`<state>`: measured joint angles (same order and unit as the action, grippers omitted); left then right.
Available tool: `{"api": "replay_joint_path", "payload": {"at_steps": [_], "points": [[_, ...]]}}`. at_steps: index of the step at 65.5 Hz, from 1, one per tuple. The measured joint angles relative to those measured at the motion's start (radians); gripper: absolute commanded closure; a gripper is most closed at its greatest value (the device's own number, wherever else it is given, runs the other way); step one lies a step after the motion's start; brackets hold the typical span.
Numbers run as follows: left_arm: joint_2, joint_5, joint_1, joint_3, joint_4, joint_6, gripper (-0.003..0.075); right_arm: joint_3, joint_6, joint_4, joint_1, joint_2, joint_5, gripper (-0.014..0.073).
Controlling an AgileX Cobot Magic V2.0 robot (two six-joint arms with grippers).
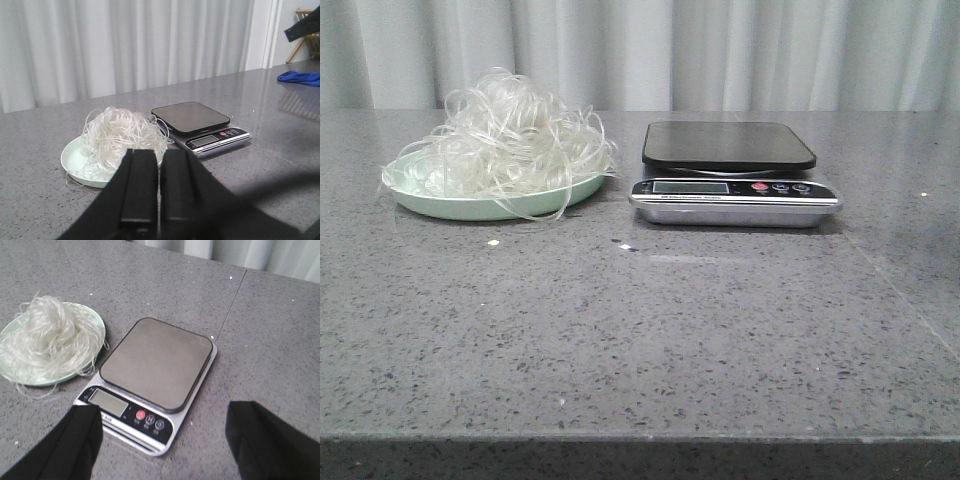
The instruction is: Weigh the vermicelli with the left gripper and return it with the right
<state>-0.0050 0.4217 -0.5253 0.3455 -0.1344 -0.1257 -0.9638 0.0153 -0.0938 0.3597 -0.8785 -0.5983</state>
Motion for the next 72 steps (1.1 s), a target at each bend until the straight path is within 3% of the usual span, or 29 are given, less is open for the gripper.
{"api": "replay_joint_path", "payload": {"at_steps": [14,37,46,55,60,72], "points": [[0.0,0.0,0.0,0.0,0.0,0.0,0.0574,0.224,0.0,0.0,0.0,0.3,0.067,-0.0015],[0.0,0.0,0.0,0.0,0.0,0.0,0.0574,0.443,0.0,0.0,0.0,0.696,0.115,-0.0007],[0.0,0.0,0.0,0.0,0.0,0.0,0.0574,0.493,0.0,0.0,0.0,0.771,0.152,0.0158],[0.0,0.0,0.0,0.0,0.0,0.0,0.0574,0.501,0.0,0.0,0.0,0.783,0.164,0.0473],[0.0,0.0,0.0,0.0,0.0,0.0,0.0574,0.501,0.0,0.0,0.0,0.783,0.168,0.043],[0.0,0.0,0.0,0.0,0.0,0.0,0.0574,0.501,0.0,0.0,0.0,0.783,0.164,0.0427]]}}
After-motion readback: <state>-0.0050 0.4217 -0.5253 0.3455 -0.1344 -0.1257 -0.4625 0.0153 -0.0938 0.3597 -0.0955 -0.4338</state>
